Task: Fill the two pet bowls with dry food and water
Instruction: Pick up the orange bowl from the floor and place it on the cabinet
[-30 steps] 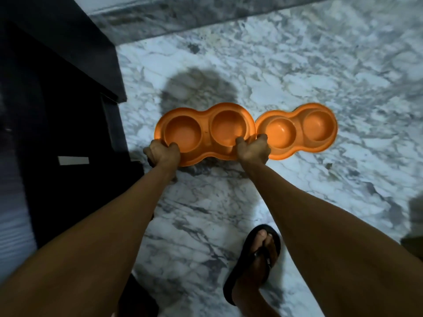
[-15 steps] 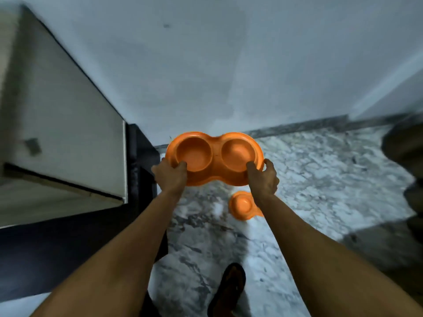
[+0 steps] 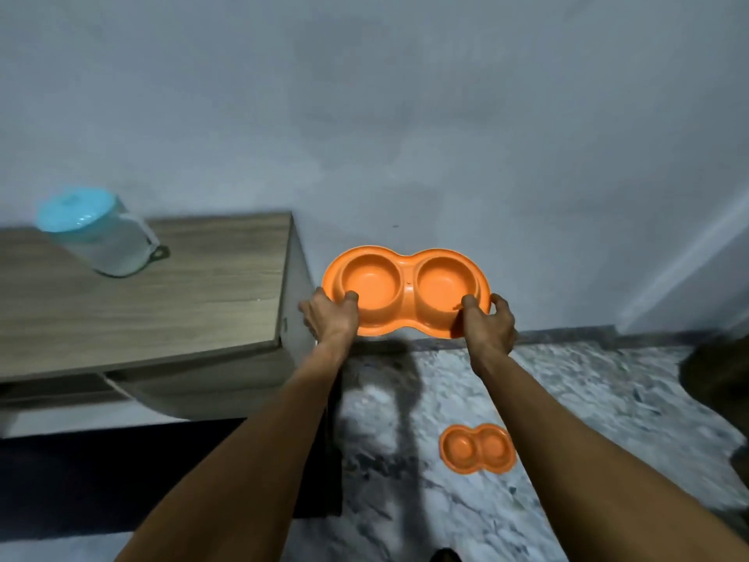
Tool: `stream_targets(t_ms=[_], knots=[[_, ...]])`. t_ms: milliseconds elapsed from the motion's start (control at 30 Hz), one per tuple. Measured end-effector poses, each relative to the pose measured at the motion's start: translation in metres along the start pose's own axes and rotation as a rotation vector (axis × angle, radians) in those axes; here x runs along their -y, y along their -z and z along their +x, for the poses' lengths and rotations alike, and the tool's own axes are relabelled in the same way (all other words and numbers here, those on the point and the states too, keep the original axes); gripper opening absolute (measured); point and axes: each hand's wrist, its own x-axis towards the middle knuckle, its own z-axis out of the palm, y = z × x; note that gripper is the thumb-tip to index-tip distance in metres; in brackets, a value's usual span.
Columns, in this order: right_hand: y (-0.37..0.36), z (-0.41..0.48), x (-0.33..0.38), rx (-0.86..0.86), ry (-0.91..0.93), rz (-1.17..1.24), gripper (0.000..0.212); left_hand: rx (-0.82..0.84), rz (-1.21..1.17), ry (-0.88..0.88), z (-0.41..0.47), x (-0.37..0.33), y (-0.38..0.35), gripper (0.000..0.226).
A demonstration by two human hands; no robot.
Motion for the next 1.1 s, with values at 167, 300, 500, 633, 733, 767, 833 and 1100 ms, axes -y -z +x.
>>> stream_targets(t_ms=[167, 300, 500, 633, 733, 767, 833, 1100], knots=[[-0.038, -0.088, 0.016, 0.023, 0.046, 0.014, 0.062, -0.046, -0.057, -0.03, 0.017, 0.009, 0.101, 0.038], [-0.085, -0.164, 0.02, 0.069, 0.085, 0.006, 0.06, -0.095, -0.103, -0.005, 0.032, 0.039, 0.189, 0.037], [-0.168, -0.265, 0.018, 0.19, 0.122, -0.004, 0.059, -0.206, -0.132, 0.043, 0.067, 0.088, 0.312, 0.037], [-0.224, -0.313, 0.019, 0.274, 0.141, -0.029, 0.057, -0.26, -0.139, 0.074, 0.101, 0.114, 0.378, 0.038], [-0.27, -0.339, 0.019, 0.333, 0.137, -0.024, 0.056, -0.308, -0.147, 0.095, 0.133, 0.135, 0.419, 0.039], [-0.287, -0.346, 0.018, 0.354, 0.133, -0.02, 0.055, -0.324, -0.141, 0.099, 0.144, 0.142, 0.431, 0.039], [-0.322, -0.358, 0.018, 0.383, 0.124, -0.02, 0.055, -0.35, -0.131, 0.114, 0.169, 0.152, 0.453, 0.039], [-0.453, -0.382, 0.01, 0.408, 0.089, -0.119, 0.063, -0.369, -0.068, 0.169, 0.266, 0.192, 0.513, 0.043]])
